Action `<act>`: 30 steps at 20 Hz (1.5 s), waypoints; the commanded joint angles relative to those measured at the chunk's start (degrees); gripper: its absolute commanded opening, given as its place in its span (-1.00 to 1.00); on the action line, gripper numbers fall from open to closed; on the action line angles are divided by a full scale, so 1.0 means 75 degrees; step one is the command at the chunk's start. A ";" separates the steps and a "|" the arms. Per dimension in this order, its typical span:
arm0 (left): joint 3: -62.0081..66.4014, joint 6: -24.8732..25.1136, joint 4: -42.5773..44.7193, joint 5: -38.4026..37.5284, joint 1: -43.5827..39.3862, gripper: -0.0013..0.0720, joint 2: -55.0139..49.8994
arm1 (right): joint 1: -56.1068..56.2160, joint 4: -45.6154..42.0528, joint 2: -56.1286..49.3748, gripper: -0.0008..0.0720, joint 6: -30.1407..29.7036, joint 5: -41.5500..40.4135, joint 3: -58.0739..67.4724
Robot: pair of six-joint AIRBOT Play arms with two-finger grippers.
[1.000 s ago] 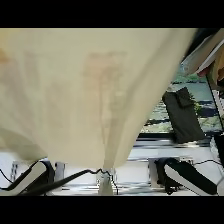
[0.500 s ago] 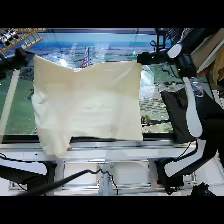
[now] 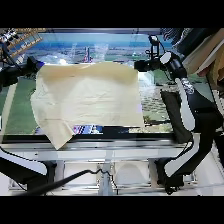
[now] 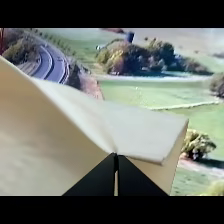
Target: Fold the clothes and pants, and hang the long-sleeved shirts on hangers.
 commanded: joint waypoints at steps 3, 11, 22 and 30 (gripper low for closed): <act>0.0003 -0.1475 0.1961 -0.1781 0.0866 -0.95 -0.0035 | 0.0003 -0.1183 -0.0026 -0.95 0.0909 0.3139 -0.0003; 0.0000 -0.1568 0.2623 -0.2261 0.0976 -0.16 -0.0175 | 0.0248 -0.1233 -0.0044 -0.40 0.1087 0.3608 -0.0023; -0.3917 -0.2337 0.5222 -0.2623 0.2500 0.17 0.2626 | -0.1574 -0.0358 0.2704 0.15 -0.0140 0.3643 -0.5467; -0.6569 -0.1008 0.5219 -0.1894 0.2667 0.16 0.4121 | -0.2320 0.1276 0.3130 0.05 -0.2492 0.2675 -0.7530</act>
